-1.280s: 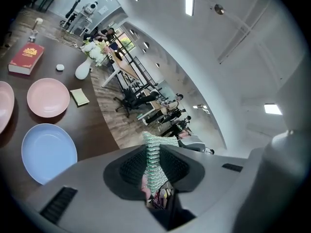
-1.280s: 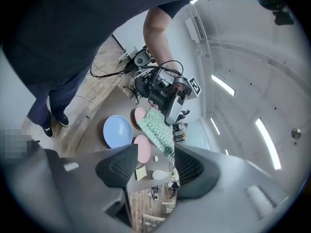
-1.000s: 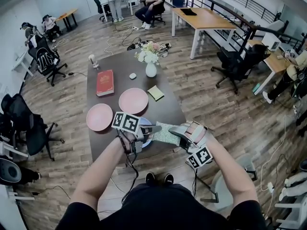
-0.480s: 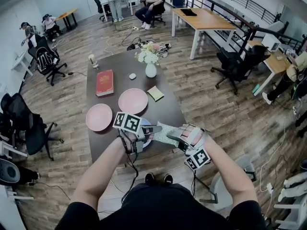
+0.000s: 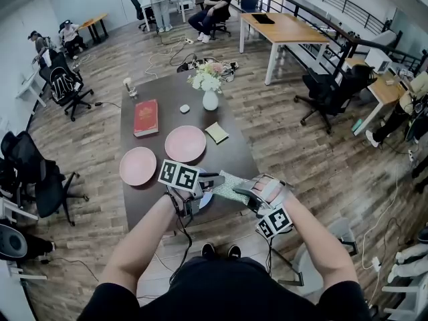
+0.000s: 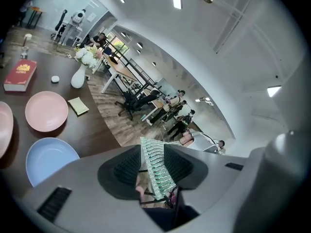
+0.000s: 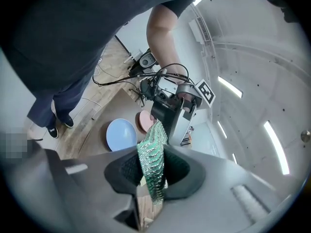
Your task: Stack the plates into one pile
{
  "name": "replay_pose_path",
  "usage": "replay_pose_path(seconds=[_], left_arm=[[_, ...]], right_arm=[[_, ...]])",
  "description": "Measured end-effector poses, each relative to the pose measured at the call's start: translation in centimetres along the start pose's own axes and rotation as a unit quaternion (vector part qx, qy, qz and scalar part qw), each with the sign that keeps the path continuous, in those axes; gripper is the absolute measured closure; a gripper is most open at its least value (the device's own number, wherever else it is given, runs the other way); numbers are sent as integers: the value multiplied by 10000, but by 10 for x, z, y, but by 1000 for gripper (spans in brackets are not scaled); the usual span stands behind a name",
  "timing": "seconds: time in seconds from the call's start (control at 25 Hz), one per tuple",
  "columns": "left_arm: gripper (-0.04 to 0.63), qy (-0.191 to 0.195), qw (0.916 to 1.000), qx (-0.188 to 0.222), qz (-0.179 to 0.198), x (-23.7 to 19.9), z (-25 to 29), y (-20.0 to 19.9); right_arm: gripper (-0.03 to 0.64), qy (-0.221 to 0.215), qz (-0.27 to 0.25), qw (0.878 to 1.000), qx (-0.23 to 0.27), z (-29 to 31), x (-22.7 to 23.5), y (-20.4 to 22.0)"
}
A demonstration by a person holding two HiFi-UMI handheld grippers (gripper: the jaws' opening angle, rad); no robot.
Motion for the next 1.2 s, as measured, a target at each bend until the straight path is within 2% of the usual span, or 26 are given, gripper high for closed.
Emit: replay_pose_path(seconds=[0.12,0.24,0.36,0.48,0.68,0.92,1.2], left_arm=[[457,-160,9992,146,346,-2,-7,-4],[456,-491,9949,573,665,-6,-18,-8],[456,-863,9853,1147,929,-7,-33,-9],[457,-1043,9737,1739,1035,-6,-46,-8],[521,-1484,9503,2425,1270,-2,-65,-5],[600,-2027,9149,3139,1530,8,-87,4],[600,-2489,8740,3643,2036,21,-106,23]], right_arm=[[534,42,139,9999,-86,1,1,5],[534,144,524,9982,-242,2,4,14],[534,395,1181,9915,-370,3,10,26],[534,738,1913,9780,-378,5,19,33],[532,1234,2892,9485,-375,7,32,39],[532,1738,3824,9073,-198,10,51,35],[532,2033,4414,8740,-16,18,63,31]])
Point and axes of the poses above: the fingertips, and each gripper's own axes: z forward along the fingers, x to its right, y out of its underside, the point moved 10 cm from there along -z, backward along the fingers, and after that the axes turned 3 degrees about x, right-handed, at the moved point
